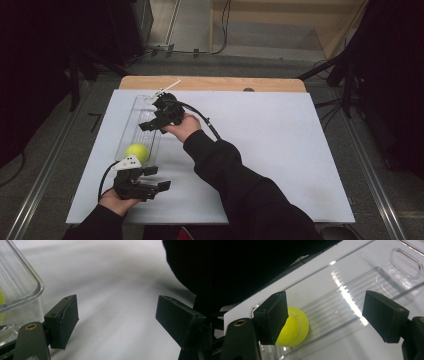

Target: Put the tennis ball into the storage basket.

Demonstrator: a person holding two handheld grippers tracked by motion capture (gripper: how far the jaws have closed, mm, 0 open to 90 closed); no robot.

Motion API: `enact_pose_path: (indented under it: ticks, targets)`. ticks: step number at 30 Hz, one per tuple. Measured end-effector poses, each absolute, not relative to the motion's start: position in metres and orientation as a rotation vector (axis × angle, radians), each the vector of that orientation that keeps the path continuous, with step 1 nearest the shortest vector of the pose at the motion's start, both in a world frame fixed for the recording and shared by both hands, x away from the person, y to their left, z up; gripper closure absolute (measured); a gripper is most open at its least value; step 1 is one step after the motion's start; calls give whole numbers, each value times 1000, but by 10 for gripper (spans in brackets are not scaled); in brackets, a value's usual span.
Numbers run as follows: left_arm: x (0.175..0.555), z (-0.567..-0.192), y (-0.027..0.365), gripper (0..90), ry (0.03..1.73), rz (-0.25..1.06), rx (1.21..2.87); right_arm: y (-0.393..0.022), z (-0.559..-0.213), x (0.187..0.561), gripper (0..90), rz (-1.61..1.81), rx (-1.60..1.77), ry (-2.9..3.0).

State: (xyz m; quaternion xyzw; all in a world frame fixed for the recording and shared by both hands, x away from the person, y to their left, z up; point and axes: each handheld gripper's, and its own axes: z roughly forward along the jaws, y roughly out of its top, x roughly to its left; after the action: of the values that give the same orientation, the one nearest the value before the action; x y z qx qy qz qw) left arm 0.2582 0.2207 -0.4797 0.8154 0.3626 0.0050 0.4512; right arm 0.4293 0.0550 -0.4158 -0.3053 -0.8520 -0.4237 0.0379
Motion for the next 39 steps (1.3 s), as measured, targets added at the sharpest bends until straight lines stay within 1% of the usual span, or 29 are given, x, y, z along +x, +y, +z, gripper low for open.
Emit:
enact_pose_path:
  ticks: [15, 39]
  targets:
    - [258, -480, 221, 189, 902, 15, 2013, 18, -416, 413, 198, -1250, -928, -2637]
    - [259, -481, 220, 189, 909, 15, 2016, -30, -418, 389, 212, -1288, -950, -2628]
